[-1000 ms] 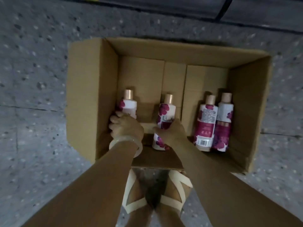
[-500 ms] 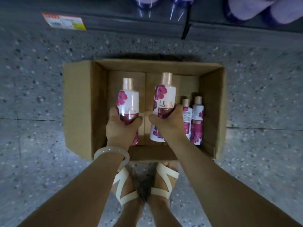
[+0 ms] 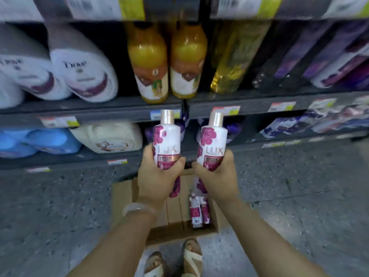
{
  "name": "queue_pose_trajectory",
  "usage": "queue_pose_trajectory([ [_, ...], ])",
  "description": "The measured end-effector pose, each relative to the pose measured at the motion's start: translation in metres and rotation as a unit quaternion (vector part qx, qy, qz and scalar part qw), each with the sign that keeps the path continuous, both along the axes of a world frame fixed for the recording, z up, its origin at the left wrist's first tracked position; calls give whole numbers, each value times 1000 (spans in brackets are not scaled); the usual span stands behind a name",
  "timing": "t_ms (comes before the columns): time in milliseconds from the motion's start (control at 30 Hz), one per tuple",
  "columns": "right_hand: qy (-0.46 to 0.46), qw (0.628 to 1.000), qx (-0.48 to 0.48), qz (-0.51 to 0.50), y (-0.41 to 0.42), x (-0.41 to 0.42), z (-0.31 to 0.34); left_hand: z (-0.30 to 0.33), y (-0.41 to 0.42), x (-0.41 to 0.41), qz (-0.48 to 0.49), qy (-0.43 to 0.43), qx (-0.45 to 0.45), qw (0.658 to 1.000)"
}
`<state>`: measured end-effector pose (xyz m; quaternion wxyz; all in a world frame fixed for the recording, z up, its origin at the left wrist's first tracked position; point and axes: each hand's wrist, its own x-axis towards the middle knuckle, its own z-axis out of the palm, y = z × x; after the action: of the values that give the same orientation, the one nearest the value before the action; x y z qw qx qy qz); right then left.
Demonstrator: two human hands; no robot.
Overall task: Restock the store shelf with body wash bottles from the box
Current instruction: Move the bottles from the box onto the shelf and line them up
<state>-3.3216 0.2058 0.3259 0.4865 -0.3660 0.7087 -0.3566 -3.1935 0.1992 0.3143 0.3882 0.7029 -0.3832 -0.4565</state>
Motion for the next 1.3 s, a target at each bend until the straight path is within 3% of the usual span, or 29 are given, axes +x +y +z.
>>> queue_pose_trajectory([
  [300,62,985,-143,-72,32,-69,241,227,9,-63,-98,8,-133,986],
  [433,70,974,-184,-113,48,-121,325,312,8,-118,-201,-6,-159,967],
  [600,77,959,-225,-153,63,-201,392,378,11,-199,-240,-7,-177,955],
  [967,110,945,-265,-160,104,-479,474,464,46,-482,-253,55,-233,937],
  [1100,102,944,-262,-174,106,-559,479,470,48,-555,-257,50,-208,942],
  [1300,81,939,-281,-181,64,-649,485,482,-1,-642,-249,39,-256,933],
])
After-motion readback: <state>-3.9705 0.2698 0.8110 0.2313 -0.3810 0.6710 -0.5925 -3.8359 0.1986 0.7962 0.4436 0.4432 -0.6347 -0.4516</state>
